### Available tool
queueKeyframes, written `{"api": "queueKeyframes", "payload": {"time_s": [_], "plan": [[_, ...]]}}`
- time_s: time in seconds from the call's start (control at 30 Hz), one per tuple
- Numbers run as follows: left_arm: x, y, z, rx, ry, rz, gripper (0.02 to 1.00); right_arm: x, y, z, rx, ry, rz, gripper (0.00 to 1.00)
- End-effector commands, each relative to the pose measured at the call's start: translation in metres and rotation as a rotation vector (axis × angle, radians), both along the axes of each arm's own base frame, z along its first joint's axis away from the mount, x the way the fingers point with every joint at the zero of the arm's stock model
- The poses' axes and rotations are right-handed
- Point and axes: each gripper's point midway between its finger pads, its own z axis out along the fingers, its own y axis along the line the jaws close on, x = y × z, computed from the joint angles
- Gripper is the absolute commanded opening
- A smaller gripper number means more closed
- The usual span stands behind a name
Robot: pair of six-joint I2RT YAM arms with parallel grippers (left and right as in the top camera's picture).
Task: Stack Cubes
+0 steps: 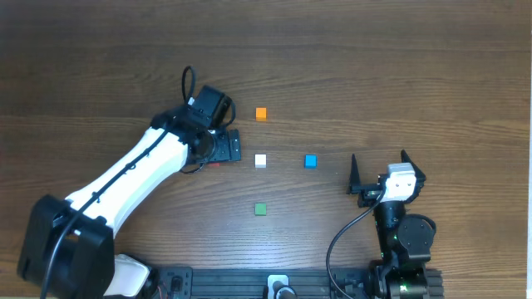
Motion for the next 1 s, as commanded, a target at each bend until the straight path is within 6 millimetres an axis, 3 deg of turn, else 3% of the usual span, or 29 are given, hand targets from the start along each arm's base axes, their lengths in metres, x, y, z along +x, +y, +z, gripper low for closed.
{"api": "queueKeyframes", "payload": {"time_s": [0.03,0.73,1.0], "plan": [[0.004,0.005,-0.013,0.05,0.021,0.037,0.941,0.0,0.0,-0.001,0.0,-0.003,0.005,0.991],[0.004,0.008,-0.045,0.1,0.077,0.024,0.862,0.0,0.0,-0.001,0.0,-0.003,0.005,0.991],[0.002,0.005,-0.052,0.11,0.062,-0.082,0.829,0.0,0.0,-0.001,0.0,-0.003,0.005,0.993]]}}
